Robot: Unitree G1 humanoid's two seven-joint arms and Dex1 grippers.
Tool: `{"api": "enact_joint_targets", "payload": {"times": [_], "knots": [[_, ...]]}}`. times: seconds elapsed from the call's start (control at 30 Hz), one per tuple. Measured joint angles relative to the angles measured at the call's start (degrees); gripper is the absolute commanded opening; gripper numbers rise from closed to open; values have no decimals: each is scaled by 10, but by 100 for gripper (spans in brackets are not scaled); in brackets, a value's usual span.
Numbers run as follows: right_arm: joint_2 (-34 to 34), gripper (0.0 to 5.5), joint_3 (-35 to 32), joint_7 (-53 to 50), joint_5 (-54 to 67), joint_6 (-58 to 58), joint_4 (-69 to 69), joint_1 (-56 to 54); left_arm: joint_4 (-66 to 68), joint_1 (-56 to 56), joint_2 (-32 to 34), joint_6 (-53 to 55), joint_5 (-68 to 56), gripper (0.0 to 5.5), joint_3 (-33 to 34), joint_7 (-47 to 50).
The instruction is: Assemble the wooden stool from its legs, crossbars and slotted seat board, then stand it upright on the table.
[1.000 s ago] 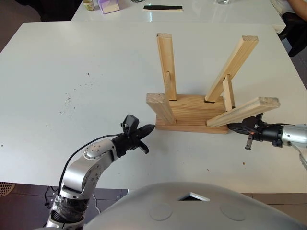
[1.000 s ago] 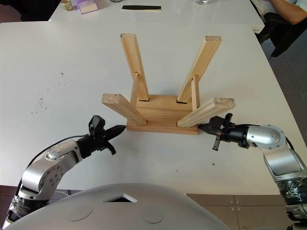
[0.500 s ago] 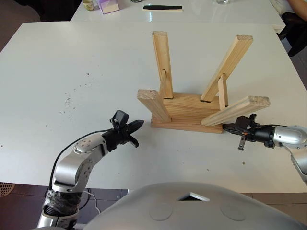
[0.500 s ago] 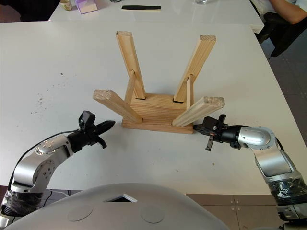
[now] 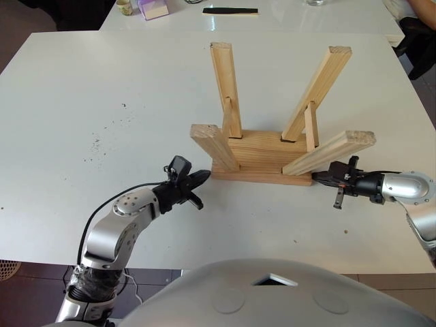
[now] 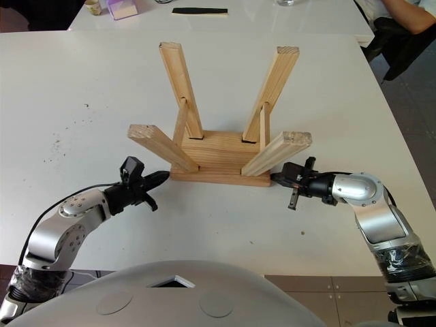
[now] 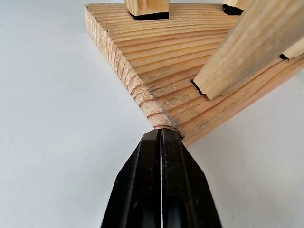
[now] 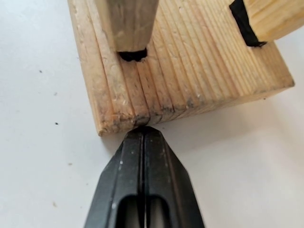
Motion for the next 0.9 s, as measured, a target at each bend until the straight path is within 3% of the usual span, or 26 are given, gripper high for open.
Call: {"api": "enact_joint_targets", "payload": {"times": [0.57, 0.9], "knots": [[7, 0, -9, -3, 31, 54, -123, 97, -88, 141, 71, 13, -43, 2, 85, -28], [-11, 0, -197, 4, 196, 163, -276, 166, -235, 199, 114, 30, -195, 2, 252, -49]]}}
